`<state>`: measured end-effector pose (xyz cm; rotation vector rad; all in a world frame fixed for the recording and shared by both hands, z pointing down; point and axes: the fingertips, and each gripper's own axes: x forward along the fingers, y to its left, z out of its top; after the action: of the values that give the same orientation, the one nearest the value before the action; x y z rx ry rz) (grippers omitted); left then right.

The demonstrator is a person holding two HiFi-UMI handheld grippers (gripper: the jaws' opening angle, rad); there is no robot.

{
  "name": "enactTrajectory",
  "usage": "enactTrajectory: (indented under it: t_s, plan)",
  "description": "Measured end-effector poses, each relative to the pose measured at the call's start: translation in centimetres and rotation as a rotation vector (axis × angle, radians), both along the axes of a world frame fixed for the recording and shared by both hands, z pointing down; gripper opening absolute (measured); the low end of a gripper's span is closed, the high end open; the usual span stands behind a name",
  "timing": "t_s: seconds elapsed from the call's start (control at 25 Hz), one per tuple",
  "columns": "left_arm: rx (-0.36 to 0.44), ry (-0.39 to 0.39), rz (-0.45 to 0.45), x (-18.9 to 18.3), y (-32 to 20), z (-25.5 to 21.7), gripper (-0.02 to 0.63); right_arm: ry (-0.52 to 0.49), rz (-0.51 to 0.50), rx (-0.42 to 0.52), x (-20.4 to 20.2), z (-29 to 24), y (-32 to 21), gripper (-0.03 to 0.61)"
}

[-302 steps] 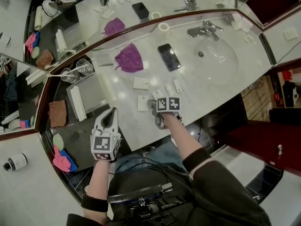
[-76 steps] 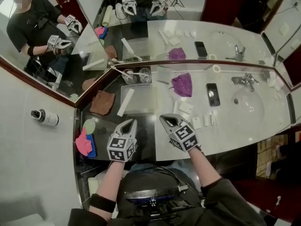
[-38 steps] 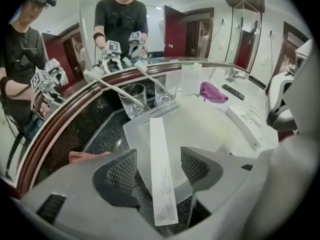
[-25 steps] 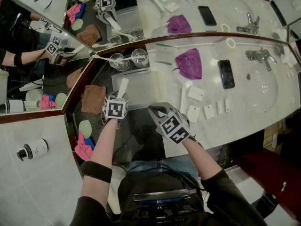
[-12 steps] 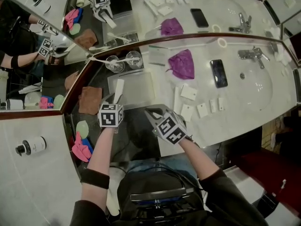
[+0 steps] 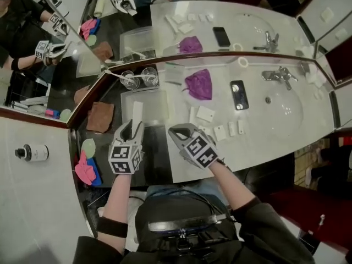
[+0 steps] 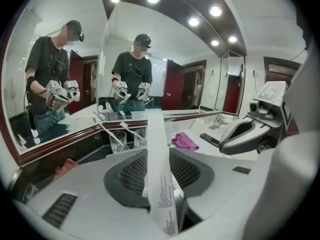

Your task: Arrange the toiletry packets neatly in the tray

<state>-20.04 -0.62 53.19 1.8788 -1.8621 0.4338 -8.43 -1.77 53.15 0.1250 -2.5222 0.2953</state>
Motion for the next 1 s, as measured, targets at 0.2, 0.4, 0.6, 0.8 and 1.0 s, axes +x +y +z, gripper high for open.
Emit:
enactTrajectory:
  t_s: [0.2, 0.4, 0.6, 0.8, 1.0]
  plan:
    - [0.018, -0.053, 0.045, 4.0, 1.9, -1.2, 0.130, -0.011, 0.007, 0.012, 3.2, -1.5, -0.3, 0.002]
    - [-0.016, -0.111, 0.134, 7.5, 3.0, -0.7, 0.130, -0.012, 0.028, 0.008, 6.2, -1.7, -0.2, 0.002]
    - [-0.110, -0.179, 0.288, 10.9, 4.0, 1.6, 0.130, -0.009, 0.052, 0.004, 9.0, -1.4, -0.1, 0.002]
    - [-0.201, -0.211, 0.418, 12.6, 5.2, 5.5, 0.130, -0.002, 0.099, 0.005, 11.6, -0.8, -0.1, 0.002]
    - [-0.304, -0.266, 0.544, 13.1, 5.7, 9.9, 0.131, 0.010, 0.148, -0.015, 13.7, 0.2, 0.2, 0.002]
